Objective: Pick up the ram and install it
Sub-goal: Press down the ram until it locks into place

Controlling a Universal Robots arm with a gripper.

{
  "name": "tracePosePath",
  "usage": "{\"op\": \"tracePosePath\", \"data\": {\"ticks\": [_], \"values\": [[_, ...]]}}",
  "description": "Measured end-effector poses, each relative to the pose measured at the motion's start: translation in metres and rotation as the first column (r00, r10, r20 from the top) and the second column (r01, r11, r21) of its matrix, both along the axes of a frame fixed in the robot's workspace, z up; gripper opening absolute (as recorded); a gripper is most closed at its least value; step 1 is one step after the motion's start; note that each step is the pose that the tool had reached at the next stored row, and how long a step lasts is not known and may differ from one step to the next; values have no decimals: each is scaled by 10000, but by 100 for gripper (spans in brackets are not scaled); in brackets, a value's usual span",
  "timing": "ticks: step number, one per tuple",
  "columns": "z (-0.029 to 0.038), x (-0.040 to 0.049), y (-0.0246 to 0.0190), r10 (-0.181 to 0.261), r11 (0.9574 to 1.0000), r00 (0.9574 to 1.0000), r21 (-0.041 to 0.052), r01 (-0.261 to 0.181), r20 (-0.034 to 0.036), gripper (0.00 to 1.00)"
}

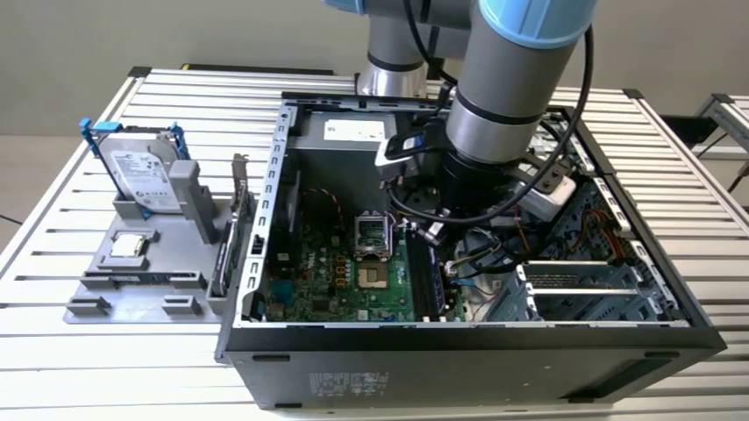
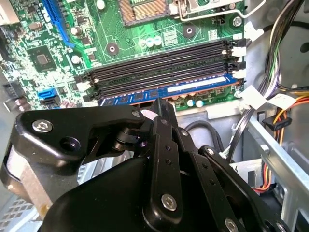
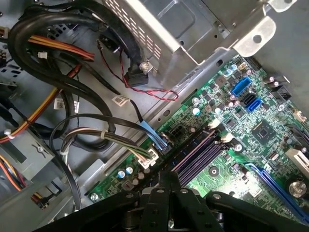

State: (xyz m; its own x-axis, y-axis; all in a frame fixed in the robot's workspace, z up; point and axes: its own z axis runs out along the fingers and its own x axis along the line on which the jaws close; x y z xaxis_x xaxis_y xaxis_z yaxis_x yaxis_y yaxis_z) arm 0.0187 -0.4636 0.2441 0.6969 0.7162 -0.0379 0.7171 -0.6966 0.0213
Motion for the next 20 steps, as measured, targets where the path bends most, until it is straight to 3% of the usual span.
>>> {"op": "tracePosePath", "data": {"ticks": [10, 20], "values": [[0, -5, 0, 754, 9972, 9972, -1, -754, -1, 0], [0, -9, 0, 1477, 9890, 9890, -1, -1477, -2, 0]]}}
